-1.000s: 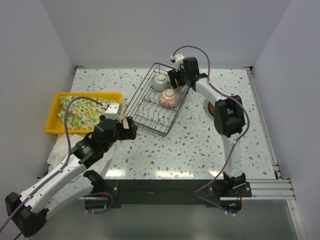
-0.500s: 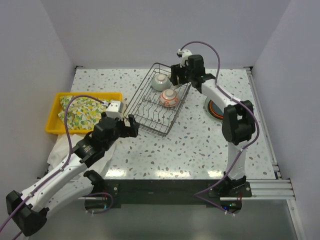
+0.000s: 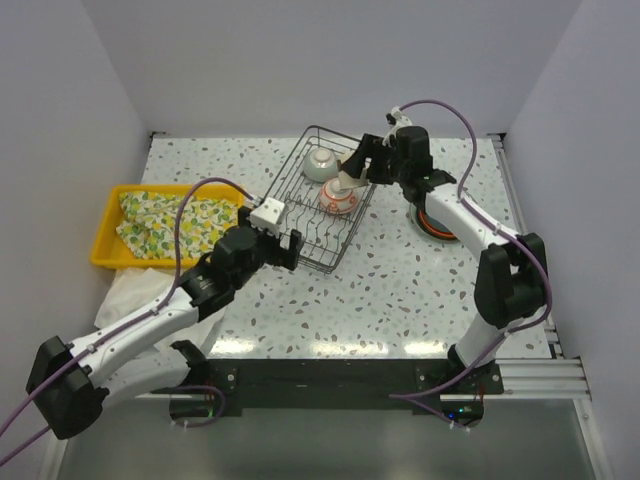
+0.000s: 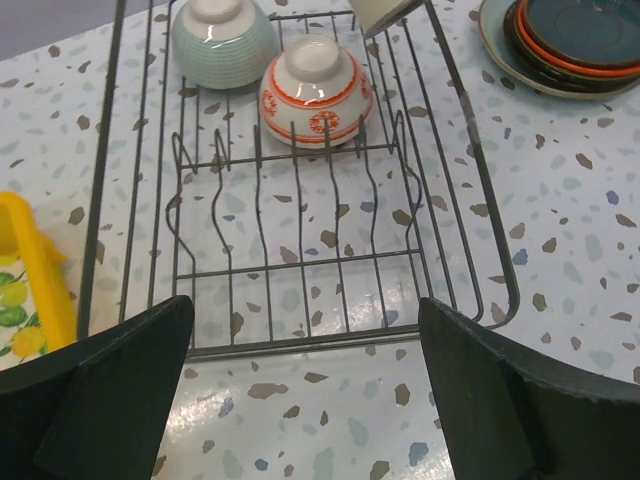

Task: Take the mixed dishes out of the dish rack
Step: Pick up the cup from the dish rack, then place the cup at the center of the board.

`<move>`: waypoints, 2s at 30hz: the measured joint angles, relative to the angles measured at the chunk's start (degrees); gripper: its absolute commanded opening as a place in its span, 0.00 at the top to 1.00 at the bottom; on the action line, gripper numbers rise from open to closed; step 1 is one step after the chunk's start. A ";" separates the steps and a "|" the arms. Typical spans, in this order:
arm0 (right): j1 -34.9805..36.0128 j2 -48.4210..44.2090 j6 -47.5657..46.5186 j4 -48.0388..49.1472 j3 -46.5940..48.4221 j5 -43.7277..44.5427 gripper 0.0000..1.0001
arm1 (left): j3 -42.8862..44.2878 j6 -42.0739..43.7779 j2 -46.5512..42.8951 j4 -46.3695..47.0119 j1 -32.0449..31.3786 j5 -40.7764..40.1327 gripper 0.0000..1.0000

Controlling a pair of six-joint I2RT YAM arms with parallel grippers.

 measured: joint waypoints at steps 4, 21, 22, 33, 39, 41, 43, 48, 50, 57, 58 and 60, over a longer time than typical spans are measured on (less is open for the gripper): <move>0.00 -3.89 5.64 1.86 -5.55 -1.51 0.99 | 0.31 5.03 4.39 4.63 -3.76 -0.07 0.00; 0.00 -21.75 23.85 7.82 -23.61 -6.91 1.00 | 0.31 24.90 17.40 31.21 -14.62 -6.69 0.13; 0.00 -22.36 24.39 7.87 -23.93 -7.23 1.00 | 0.31 25.33 18.01 32.24 -14.84 -7.26 0.16; 0.00 -29.11 28.20 7.80 -27.56 -7.98 1.00 | 2.03 28.92 25.73 43.85 -16.61 -12.85 0.31; 0.00 -30.84 30.08 7.78 -30.36 -8.37 1.00 | 3.45 30.08 28.89 48.81 -18.27 -15.26 0.44; 0.00 -31.15 30.67 7.65 -30.99 -8.44 1.00 | 4.11 30.38 29.97 50.16 -18.75 -16.11 0.53; 0.00 -31.61 31.43 7.65 -31.65 -8.50 1.00 | 4.72 30.86 31.12 51.80 -19.21 -16.90 0.60; -0.02 -33.48 32.85 7.52 -32.52 -8.33 0.88 | 4.94 32.87 32.72 54.10 -20.52 -19.39 0.88; -0.04 -34.14 33.38 7.15 -32.79 -8.24 0.73 | 4.94 33.68 32.92 54.82 -20.63 -20.63 0.99; 0.02 -35.78 31.52 5.16 -33.03 -7.08 0.45 | 4.96 33.81 33.00 54.75 -21.51 -22.21 1.00; 0.02 -36.33 30.86 4.31 -33.00 -6.73 0.39 | 4.96 33.44 32.98 54.55 -21.70 -22.18 1.00; 0.04 -37.68 29.57 2.25 -32.94 -5.73 0.31 | 5.03 32.24 32.70 53.57 -22.08 -21.99 1.00</move>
